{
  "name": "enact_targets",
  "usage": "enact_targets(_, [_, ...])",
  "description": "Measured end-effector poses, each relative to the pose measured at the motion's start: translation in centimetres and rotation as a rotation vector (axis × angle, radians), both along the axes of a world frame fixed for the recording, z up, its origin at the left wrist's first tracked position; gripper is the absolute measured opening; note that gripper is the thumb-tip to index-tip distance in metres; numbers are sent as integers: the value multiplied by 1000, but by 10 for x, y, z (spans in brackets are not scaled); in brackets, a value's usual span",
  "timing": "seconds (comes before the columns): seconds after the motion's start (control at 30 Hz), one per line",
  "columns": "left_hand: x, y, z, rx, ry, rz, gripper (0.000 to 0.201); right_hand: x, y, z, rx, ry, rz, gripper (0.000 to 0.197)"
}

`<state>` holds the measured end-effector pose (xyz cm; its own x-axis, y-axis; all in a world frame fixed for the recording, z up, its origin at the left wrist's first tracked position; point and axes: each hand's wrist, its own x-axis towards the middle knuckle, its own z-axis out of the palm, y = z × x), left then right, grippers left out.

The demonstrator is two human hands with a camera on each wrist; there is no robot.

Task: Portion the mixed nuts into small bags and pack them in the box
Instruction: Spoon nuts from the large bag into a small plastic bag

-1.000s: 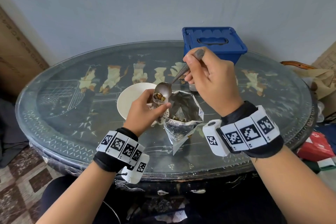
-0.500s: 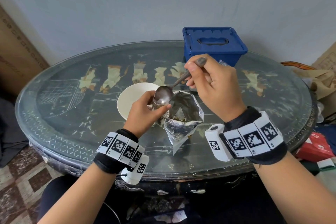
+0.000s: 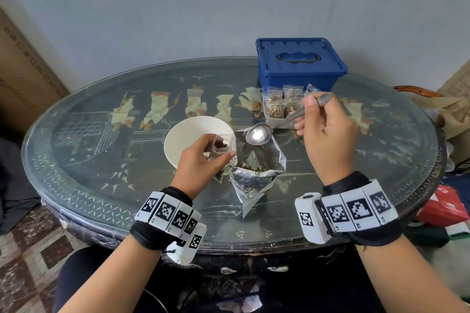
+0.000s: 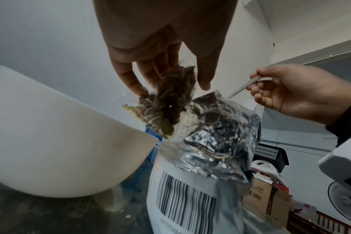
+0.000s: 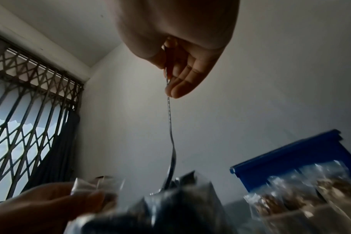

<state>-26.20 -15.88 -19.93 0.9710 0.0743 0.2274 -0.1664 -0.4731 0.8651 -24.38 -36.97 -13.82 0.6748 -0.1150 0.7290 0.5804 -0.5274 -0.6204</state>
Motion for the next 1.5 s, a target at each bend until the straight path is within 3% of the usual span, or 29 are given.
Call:
enact_targets(0.37, [-3, -1, -4, 11, 39, -3, 27, 0, 13, -56, -251, 338, 24, 29])
enact_targets(0.47, [-1, 0, -4, 8, 32, -2, 27, 4, 13, -58, -250, 396, -23, 21])
enact_targets(0.57, [1, 1, 0, 3, 13, 8, 26, 6, 11, -53, -266, 497, -21, 18])
enact_targets(0.77, [6, 2, 21, -96, -19, 17, 25, 4, 7, -39, -251, 552, 20, 38])
enact_targets(0.87, [9, 0, 35, -141, -48, 11, 20, 5, 7, -31, -254, 442, 11, 39])
enact_targets(0.97, [14, -3, 50, -243, -72, 26, 22, 6, 12, -16, -406, 267, 5, 45])
enact_targets(1.03, [18, -7, 61, -347, -75, 26, 26, 3, 22, -5, -507, 234, 92, 53])
enact_targets(1.13, [19, -15, 77, -472, -72, -17, 30, -1, 42, 5, -553, 324, 195, 55])
enact_targets(1.27, [19, -17, 94, -522, -3, -93, 35, 5, 51, 16, -409, 426, 285, 37])
enact_targets(1.37, [23, -11, 104, -575, 77, -146, 30, 11, 42, 27, -324, 556, 361, 30])
enact_targets(1.5, [30, -8, 106, -507, 95, -155, 16, 17, 32, 37, -384, 654, 441, 25])
